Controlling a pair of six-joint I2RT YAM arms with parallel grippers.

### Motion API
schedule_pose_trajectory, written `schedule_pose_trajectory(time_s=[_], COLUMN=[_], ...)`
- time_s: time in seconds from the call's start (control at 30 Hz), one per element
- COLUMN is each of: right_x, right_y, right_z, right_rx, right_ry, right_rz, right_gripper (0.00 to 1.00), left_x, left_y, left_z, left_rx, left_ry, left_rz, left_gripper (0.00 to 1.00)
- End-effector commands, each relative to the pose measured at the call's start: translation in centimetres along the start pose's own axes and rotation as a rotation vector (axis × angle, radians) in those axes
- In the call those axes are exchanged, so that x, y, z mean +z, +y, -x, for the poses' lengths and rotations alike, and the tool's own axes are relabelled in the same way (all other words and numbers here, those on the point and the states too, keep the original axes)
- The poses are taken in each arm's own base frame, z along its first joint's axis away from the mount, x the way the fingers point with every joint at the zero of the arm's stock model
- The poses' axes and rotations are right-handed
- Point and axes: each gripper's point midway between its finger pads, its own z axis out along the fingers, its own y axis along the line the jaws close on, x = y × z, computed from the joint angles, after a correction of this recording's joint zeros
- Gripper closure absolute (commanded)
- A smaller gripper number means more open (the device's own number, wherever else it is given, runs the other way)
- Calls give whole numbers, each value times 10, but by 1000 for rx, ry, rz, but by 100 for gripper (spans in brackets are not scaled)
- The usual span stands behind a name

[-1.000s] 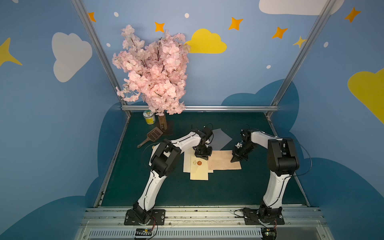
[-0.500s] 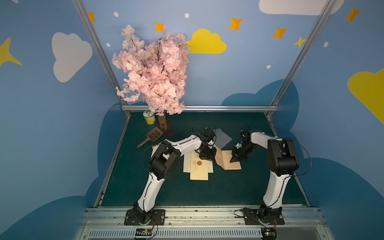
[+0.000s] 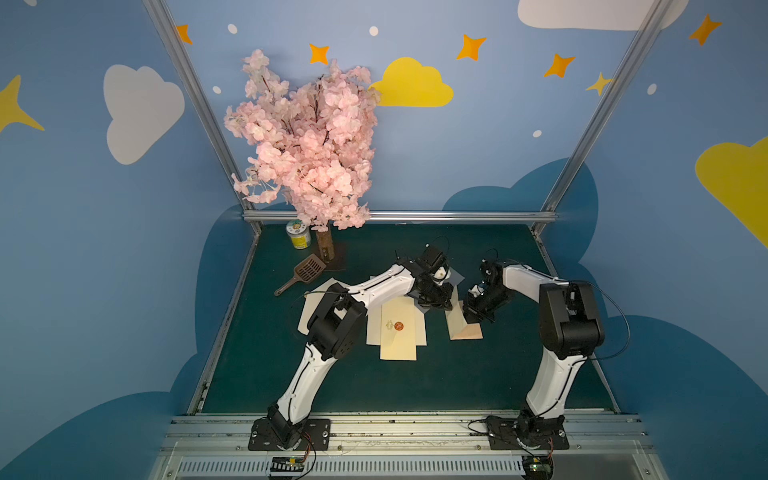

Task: Fold the letter paper in half and place it into the envelope
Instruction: Fold the letter paper at the center of the board.

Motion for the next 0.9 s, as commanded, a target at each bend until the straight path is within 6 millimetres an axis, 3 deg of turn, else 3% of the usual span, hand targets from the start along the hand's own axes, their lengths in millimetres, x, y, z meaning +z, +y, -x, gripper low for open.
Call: schedule_pose_trajectory(time_s=[0.0,0.23,0.43,0.6,0.87], right_x=[-19,-56,-73,-74,-54], right_y=[-8,-28,-36,-34,-22], right_z=[-19,-36,-37,-32,-11], right_rx=[8,20,16,15,2], right_ry=[-7,-70,-98,-100,-69], right_rz=[-71,-232,-303,-294,-203], right_gripper=[100,100,100,100,100], left_x=[16,32,44,52,59], left_y=[5,10,19,30,38], left_z=[-7,-6,-5,-10,-18], left_rx=[-17,-18,-24,-34,-43], left_ry=[53,87,108,135,166], left_rz=[-2,2,22,67,100], left_gripper=[97,97,97,97,97])
